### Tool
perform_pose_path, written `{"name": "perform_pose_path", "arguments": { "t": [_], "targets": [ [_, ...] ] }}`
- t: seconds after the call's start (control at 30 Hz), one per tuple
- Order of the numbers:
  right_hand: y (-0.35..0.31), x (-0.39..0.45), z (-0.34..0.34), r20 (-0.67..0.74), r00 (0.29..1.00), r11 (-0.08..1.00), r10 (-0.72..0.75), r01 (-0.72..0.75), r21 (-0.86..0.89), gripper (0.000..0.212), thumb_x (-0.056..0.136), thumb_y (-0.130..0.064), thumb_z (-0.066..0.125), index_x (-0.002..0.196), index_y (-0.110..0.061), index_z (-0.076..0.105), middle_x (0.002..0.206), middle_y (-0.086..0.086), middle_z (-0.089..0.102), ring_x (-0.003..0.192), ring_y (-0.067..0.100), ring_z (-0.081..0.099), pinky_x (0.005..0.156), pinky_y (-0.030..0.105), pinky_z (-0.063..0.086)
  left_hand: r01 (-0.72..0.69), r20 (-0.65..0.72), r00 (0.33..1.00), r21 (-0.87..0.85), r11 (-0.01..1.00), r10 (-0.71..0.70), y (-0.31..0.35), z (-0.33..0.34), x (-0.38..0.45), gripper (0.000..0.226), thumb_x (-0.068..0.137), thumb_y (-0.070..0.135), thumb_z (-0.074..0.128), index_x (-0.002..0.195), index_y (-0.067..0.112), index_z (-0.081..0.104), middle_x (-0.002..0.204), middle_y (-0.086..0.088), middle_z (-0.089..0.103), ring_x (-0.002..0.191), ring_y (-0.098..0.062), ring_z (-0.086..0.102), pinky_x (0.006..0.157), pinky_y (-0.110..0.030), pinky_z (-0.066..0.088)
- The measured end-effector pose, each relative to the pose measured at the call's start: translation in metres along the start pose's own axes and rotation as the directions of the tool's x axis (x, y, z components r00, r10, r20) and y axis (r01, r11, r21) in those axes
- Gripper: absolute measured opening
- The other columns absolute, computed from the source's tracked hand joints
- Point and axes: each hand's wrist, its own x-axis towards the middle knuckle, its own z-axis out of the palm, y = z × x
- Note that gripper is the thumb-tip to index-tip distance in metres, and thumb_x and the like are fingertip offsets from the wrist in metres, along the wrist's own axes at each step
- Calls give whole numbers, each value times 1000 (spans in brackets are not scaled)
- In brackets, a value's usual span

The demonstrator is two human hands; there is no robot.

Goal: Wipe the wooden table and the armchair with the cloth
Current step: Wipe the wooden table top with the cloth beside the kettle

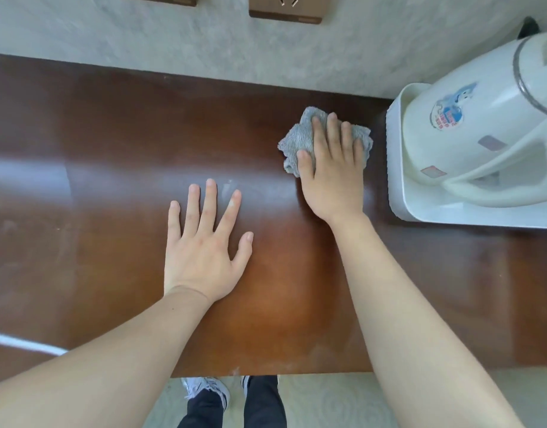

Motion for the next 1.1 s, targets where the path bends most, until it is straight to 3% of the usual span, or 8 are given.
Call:
{"name": "perform_pose_path", "arguments": {
  "t": [0.1,0.23,0.33,0.43,0.6,0.87,0.97,1.1],
  "targets": [
    [-8,-98,15,-46,998,999,36,-36,-8,60,104,-44,27,159,-23,14,167,6,12,154,27,6,124,49,9,-2,1,1000,-3,1000,2,-1,1,0,69,99,59,19,160,28,17,168,-13,14,155,-34,8,123,-57,11],
    [-40,-242,44,-21,978,978,207,-206,38,63,104,-45,27,160,-22,11,168,4,5,155,26,3,123,53,13,-2,-9,1000,-24,1000,2,0,1,1,69,99,59,17,160,29,17,168,-12,12,155,-34,8,123,-56,9],
    [-85,-295,62,16,967,965,255,-256,60,63,105,-44,29,160,-17,13,168,7,6,154,30,5,121,55,11,6,1,1000,-42,999,-6,-1,0,0,68,99,60,15,160,31,13,169,-11,8,155,-32,4,124,-55,6],
    [-95,-292,64,-12,966,966,258,-257,38,63,105,-45,29,159,-17,16,167,9,10,154,31,7,121,55,11,6,-3,1000,-57,998,-7,-2,0,-2,68,99,61,13,160,31,12,169,-10,6,156,-31,2,124,-54,5],
    [-42,-216,43,-53,986,987,159,-160,-12,60,104,-46,28,158,-21,20,166,7,17,153,29,14,122,51,16,3,-9,1000,-71,997,-4,0,1,-2,69,99,61,13,161,32,9,169,-9,4,156,-30,-1,125,-53,2],
    [28,-60,6,-80,963,967,256,-255,25,60,105,-43,25,159,-21,12,168,6,9,154,27,5,124,43,4,-1,-40,999,-61,998,-1,-1,2,-2,68,99,62,9,161,34,6,170,-8,2,156,-29,-3,125,-51,-1],
    [3,-89,16,-102,944,949,313,-314,11,62,104,-44,27,159,-20,12,168,7,10,154,27,6,124,45,6,-8,-35,999,-67,998,6,-2,3,-2,68,99,61,11,161,33,7,170,-9,2,156,-30,-2,125,-52,1],
    [-54,-204,43,-149,930,942,336,-331,58,64,103,-42,34,159,-20,15,167,6,13,154,27,8,124,48,10,-8,-38,999,-85,996,4,-4,4,-5,69,98,61,13,161,32,9,170,-9,3,156,-30,-1,125,-53,2]
  ]
}}
